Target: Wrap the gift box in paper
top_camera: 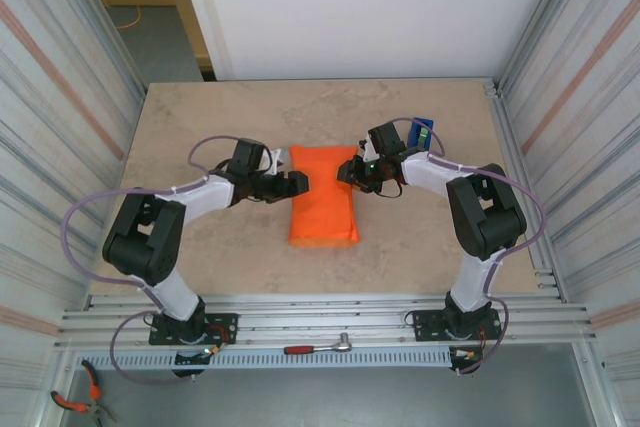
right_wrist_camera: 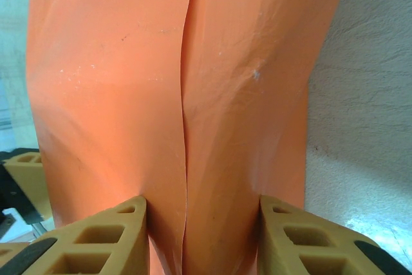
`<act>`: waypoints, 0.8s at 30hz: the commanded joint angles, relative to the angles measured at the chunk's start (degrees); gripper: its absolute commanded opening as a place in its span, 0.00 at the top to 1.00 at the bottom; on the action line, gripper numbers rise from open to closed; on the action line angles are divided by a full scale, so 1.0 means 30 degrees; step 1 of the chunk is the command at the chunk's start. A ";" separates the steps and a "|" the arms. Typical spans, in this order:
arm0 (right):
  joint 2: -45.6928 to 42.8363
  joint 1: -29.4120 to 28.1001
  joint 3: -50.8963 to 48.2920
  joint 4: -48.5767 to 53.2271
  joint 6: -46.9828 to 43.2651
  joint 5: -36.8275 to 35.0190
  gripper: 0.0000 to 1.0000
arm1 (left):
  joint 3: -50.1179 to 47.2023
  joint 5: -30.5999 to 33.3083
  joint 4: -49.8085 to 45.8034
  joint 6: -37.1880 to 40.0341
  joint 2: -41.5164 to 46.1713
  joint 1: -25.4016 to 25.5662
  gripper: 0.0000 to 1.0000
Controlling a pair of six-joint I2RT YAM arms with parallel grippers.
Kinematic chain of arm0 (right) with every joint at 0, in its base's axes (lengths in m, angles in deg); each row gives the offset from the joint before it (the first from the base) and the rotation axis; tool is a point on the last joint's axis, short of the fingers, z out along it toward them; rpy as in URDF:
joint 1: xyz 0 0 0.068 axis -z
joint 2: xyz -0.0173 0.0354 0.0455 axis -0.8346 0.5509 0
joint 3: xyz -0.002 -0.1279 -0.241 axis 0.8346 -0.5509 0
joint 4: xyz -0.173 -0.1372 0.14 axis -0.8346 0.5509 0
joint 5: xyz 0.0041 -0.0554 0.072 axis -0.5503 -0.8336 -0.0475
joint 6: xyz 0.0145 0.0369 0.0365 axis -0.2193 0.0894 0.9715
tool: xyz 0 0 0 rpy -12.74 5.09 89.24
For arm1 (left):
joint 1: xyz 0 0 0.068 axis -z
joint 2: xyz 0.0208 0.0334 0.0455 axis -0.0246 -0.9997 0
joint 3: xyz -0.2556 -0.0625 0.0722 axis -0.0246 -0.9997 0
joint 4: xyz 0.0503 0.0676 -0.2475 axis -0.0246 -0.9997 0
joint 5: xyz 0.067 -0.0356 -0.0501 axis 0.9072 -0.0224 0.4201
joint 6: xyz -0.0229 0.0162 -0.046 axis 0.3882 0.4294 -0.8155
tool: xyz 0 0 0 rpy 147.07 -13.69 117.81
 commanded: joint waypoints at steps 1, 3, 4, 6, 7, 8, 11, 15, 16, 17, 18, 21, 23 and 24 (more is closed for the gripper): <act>0.0430 -0.0084 -0.0516 0.0740 0.0238 -0.0790 0.66 | 0.0112 0.0105 0.0541 0.0755 -0.0406 0.0321 0.25; 0.0407 -0.0086 -0.0545 0.0738 0.0265 -0.0792 0.66 | 0.0048 0.0376 0.0434 0.0936 -0.0514 0.0482 0.25; 0.0400 -0.0084 -0.0548 0.0730 0.0262 -0.0776 0.66 | 0.0045 0.0546 0.0277 0.1039 -0.0588 0.0517 0.24; 0.0428 -0.0084 -0.0600 0.0725 0.0255 -0.0709 0.66 | 0.0061 0.1053 -0.0175 0.1268 -0.0761 0.0710 0.24; 0.0417 -0.0091 -0.0579 0.0688 0.0242 -0.0660 0.67 | 0.0072 0.1265 -0.0395 0.1375 -0.0855 0.0790 0.24; 0.0431 -0.0084 -0.0538 0.0694 0.0244 -0.0613 0.67 | 0.0094 0.1534 -0.0655 0.1520 -0.0964 0.0897 0.24; 0.0425 -0.0084 -0.0420 0.0718 0.0246 -0.0548 0.67 | 0.0334 0.2648 -0.1680 0.2038 -0.1260 0.1339 0.24; 0.0410 0.0062 -0.0065 0.0829 0.0287 -0.0340 0.66 | 0.0316 0.3711 -0.2376 0.2127 -0.1506 0.1568 0.24; 0.0408 0.0106 0.0037 0.0898 0.0281 -0.0282 0.65 | 0.0271 0.3873 -0.2442 0.2112 -0.1491 0.1569 0.24; 0.0369 0.0147 0.0161 0.0944 0.0271 -0.0165 0.63 | 0.0224 0.4023 -0.2571 0.2086 -0.1536 0.1567 0.25; 0.0269 0.0201 0.0302 0.1001 0.0276 -0.0108 0.60 | 0.0164 0.4122 -0.2642 0.2097 -0.1563 0.1568 0.25; -0.0125 0.0366 0.0579 0.1168 0.0244 0.0051 0.50 | 0.0021 0.4336 -0.2722 0.1982 -0.1597 0.1569 0.26; -0.0463 0.0499 0.0706 0.1243 0.0265 0.0092 0.44 | -0.0080 0.4398 -0.2698 0.1896 -0.1634 0.1569 0.27; -0.0668 0.0580 0.0739 0.1283 0.0245 0.0094 0.42 | -0.0131 0.4393 -0.2656 0.1864 -0.1646 0.1568 0.27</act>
